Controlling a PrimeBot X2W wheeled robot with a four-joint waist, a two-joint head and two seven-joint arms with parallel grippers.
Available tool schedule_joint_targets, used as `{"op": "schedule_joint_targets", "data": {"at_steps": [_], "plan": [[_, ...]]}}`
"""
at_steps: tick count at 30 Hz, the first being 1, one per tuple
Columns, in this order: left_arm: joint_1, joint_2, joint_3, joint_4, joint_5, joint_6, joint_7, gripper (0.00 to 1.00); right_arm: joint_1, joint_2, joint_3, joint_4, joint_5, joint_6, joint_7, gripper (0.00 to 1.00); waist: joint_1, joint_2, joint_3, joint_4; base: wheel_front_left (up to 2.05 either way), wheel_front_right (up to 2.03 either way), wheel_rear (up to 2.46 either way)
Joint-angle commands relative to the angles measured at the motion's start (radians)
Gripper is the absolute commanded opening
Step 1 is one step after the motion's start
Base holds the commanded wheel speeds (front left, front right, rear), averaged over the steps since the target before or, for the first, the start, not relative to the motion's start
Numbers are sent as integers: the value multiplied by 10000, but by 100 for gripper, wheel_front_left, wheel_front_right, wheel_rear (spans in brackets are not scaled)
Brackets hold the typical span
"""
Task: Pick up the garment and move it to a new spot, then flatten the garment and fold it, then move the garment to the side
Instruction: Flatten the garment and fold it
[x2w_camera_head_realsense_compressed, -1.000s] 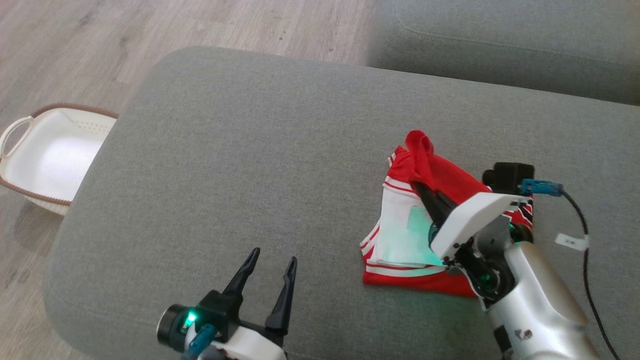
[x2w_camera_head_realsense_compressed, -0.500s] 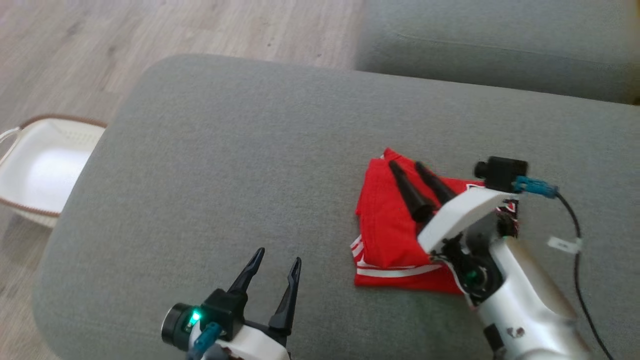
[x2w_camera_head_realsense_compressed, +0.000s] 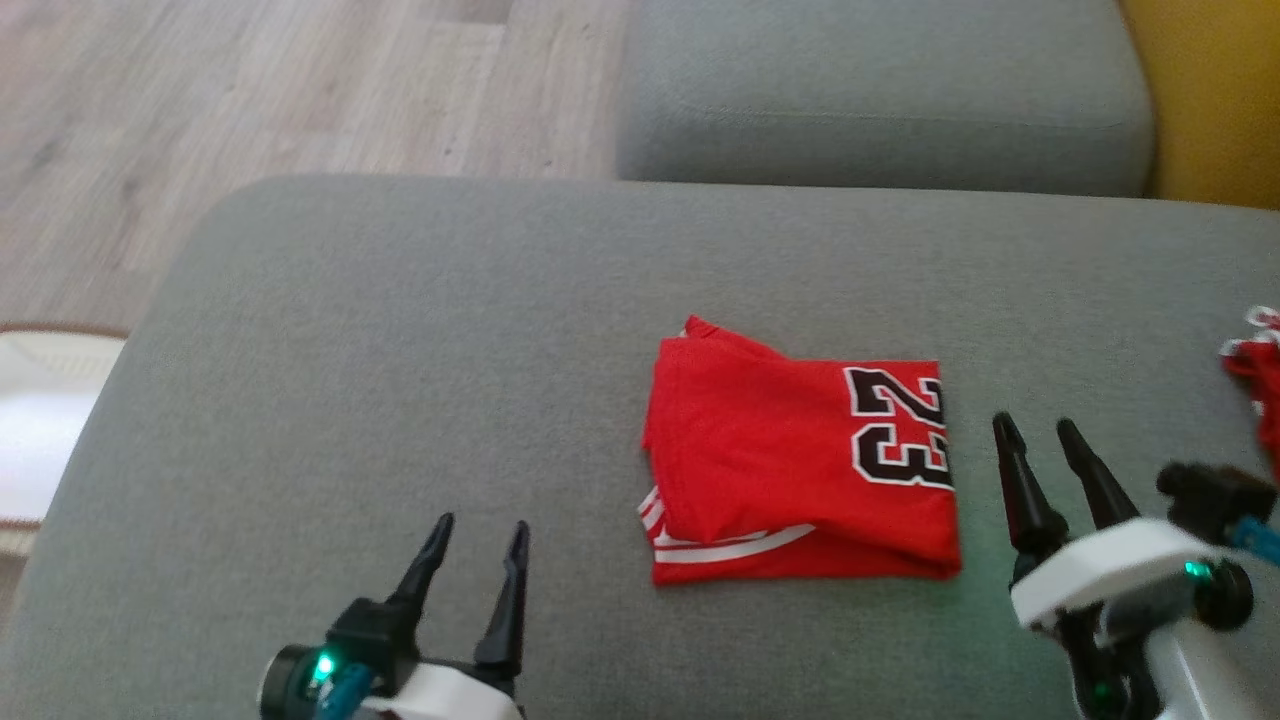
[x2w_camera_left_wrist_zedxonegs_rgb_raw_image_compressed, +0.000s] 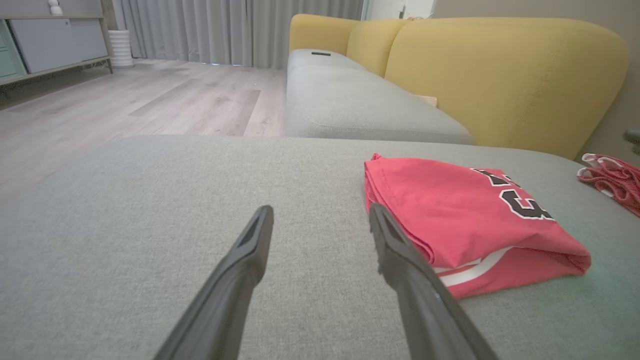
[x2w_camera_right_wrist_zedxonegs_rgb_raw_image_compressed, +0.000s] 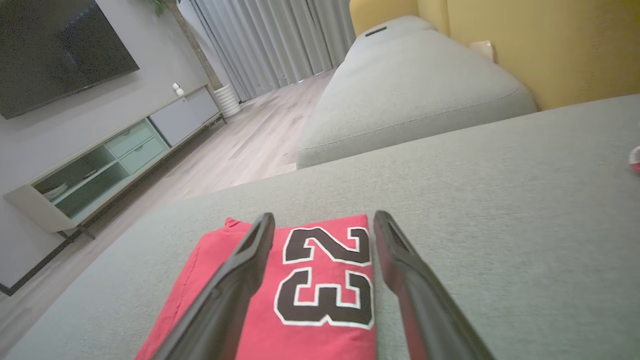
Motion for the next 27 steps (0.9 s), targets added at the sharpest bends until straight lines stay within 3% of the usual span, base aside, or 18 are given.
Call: {"op": "schedule_joint_targets", "data": {"at_steps": [1,6,11,27], "plan": [[-240,-16,499,-384,-68,73,-124,100,-78,-160,173,-314,-278,67,-498,100,0,0,-249,-301,0,0,0],[52,62,1007,-468,-106,142,-124,100,466,-354,586,-4,-1146,67,-1955,100,0,0,-595,-652,0,0,0],[316,59,1338,-544,-74,45,-124,100,816,-315,572,367,-1930,67,-2668,100,0,0,-883,-721,0,0,0],[988,-39,1589,-624,489,-128,-124,100,2349,746,-202,-295,-3918,67,-2843,100,0,0,-1313,-465,0,0,0]]}}
